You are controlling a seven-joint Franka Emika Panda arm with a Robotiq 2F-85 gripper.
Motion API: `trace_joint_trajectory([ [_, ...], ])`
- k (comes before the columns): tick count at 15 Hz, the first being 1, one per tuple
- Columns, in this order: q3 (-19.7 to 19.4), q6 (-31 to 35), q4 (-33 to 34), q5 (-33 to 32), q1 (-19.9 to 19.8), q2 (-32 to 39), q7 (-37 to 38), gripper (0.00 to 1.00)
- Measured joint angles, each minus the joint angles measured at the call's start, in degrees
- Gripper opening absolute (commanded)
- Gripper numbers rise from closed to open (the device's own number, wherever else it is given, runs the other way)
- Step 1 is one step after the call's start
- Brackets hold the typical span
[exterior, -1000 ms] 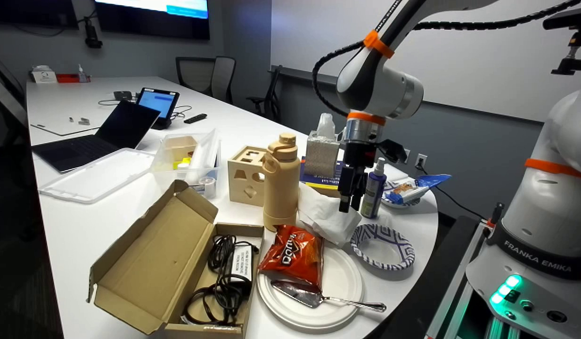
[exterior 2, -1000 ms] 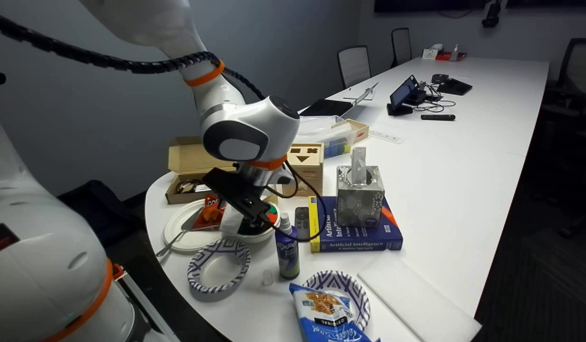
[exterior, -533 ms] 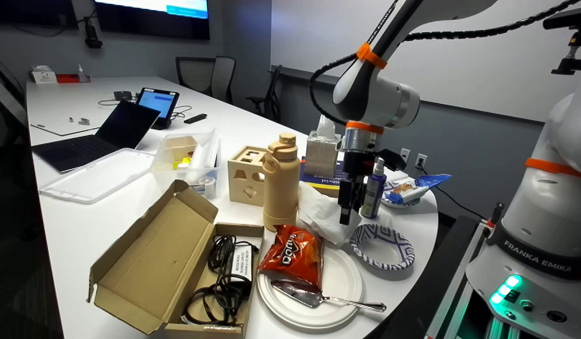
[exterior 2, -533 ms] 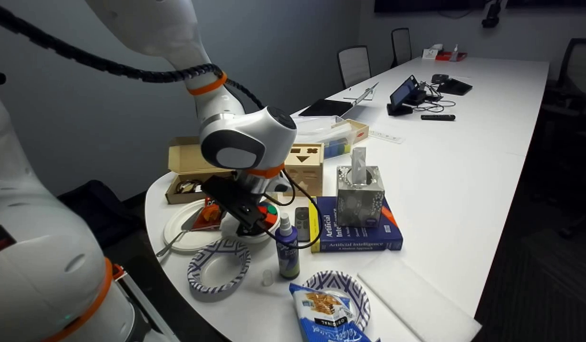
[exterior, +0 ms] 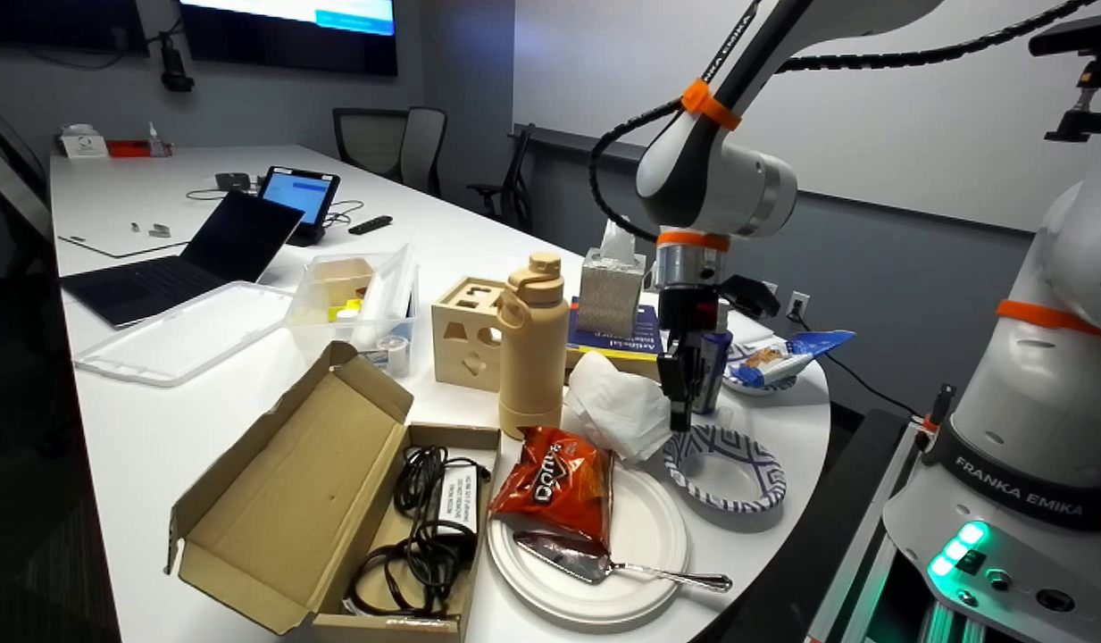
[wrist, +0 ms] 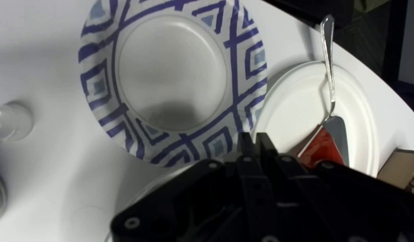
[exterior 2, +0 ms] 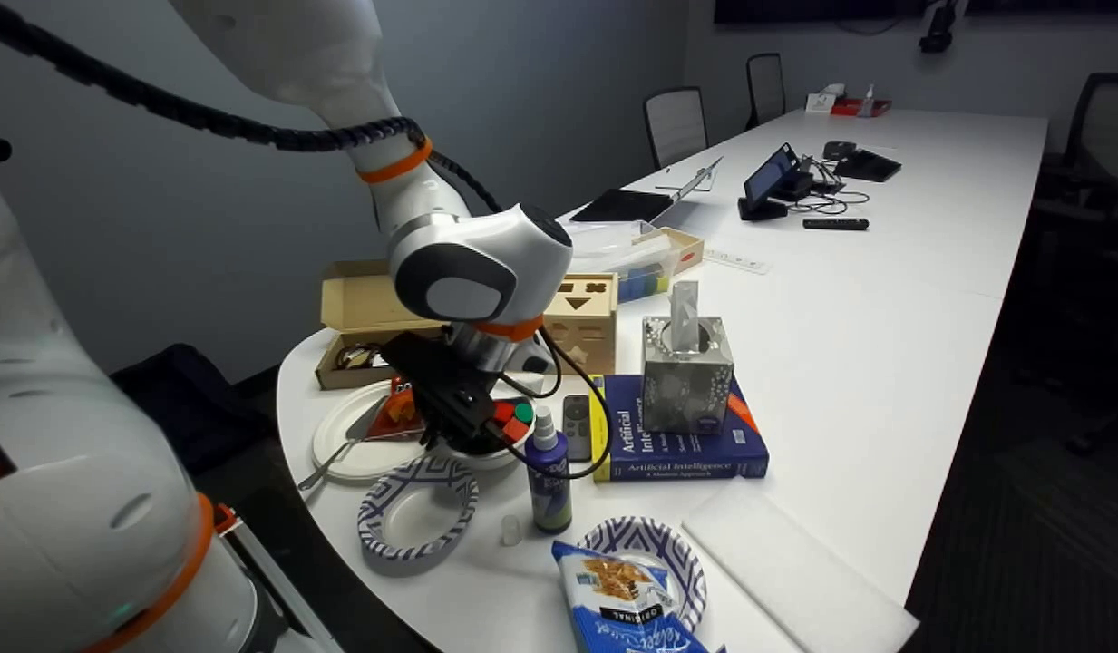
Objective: Fold the tissue on top of the bowl with blocks
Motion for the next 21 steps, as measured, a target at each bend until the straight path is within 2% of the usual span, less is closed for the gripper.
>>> trace_joint_trajectory([
  [5, -0.2, -4.8, 0.2, -4.4, -1.1, -4.2, 3.9, 0.00],
  [14, -0.7, -7.0, 0.2, -5.8, -1.1, -10.6, 5.0, 0.00],
  [21, -3.4, -24.1, 0.2, -7.1, -1.3, -16.9, 11.7, 0.00],
])
